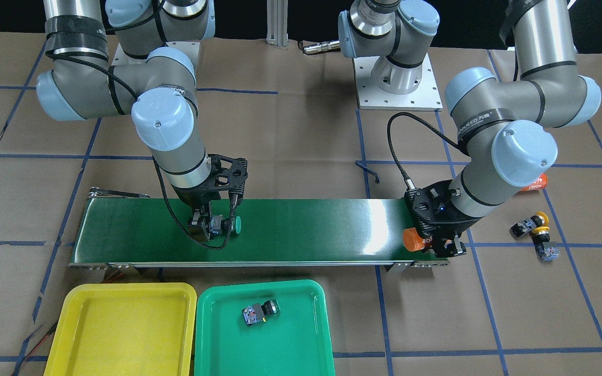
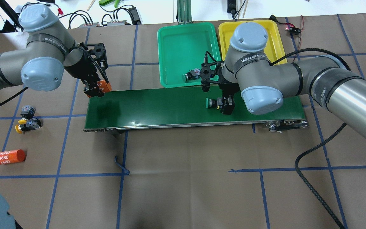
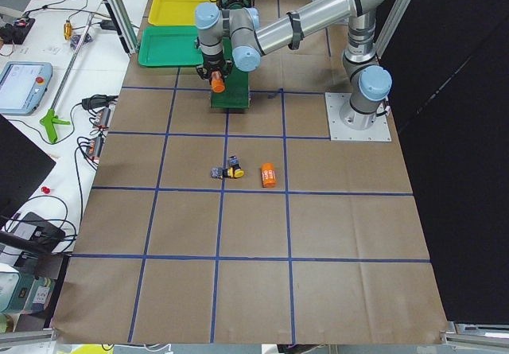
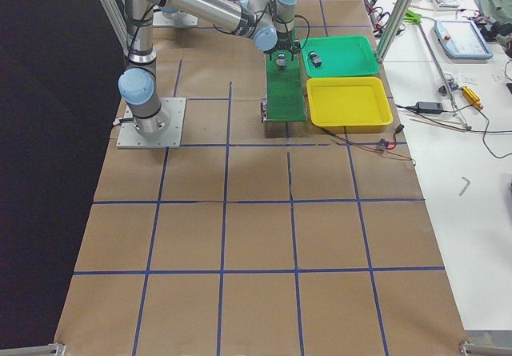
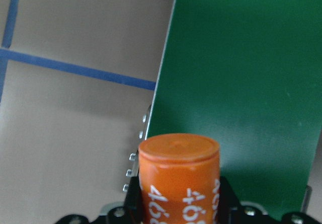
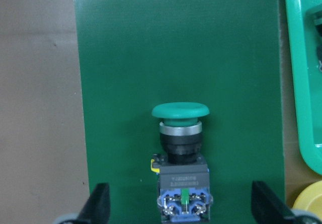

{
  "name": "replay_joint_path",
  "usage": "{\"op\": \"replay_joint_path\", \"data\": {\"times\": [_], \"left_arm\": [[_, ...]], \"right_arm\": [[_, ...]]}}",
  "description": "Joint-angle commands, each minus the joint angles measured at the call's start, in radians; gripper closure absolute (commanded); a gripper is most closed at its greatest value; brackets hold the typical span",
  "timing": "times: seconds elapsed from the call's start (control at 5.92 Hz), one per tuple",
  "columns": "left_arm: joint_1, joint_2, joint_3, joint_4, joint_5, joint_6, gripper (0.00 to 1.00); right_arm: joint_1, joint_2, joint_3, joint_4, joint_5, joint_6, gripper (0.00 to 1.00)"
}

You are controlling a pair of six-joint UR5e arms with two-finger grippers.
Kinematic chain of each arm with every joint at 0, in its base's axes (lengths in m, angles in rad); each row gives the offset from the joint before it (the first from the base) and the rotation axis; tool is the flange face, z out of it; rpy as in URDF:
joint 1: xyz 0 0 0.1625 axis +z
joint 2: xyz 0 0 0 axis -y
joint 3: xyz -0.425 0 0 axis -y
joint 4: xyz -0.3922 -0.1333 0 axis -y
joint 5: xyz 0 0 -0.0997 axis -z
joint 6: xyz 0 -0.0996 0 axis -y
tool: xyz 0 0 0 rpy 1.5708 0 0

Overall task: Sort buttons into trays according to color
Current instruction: 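Place the orange capacitor on the belt with the left gripper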

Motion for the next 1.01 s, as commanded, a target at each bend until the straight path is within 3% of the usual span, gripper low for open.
{"op": "replay_joint_path", "data": {"times": [0.0, 0.17, 0.34, 0.51, 0.84], "left_arm": [[-0.026, 0.002, -0.058, 0.018, -0.014, 0.077, 0.92], [-0.026, 0.014, -0.086, 0.020, -0.012, 0.084, 0.86], [-0.026, -0.006, -0.087, 0.021, -0.014, 0.070, 0.05], [-0.026, 0.005, -0.086, 0.021, -0.009, 0.065, 0.01], [0.021, 0.025, -0.045, 0.001, 0.005, 0.045, 0.01]], "right_arm": [[-0.019, 0.008, 0.025, -0.008, -0.011, -0.065, 0.00], [-0.036, 0.005, 0.030, -0.008, -0.014, -0.074, 0.04], [-0.070, -0.001, 0.031, -0.002, -0.017, -0.094, 0.25], [-0.100, -0.006, 0.031, 0.006, -0.028, -0.116, 0.52], [-0.116, -0.009, 0.031, 0.012, -0.085, -0.146, 0.89]]}}
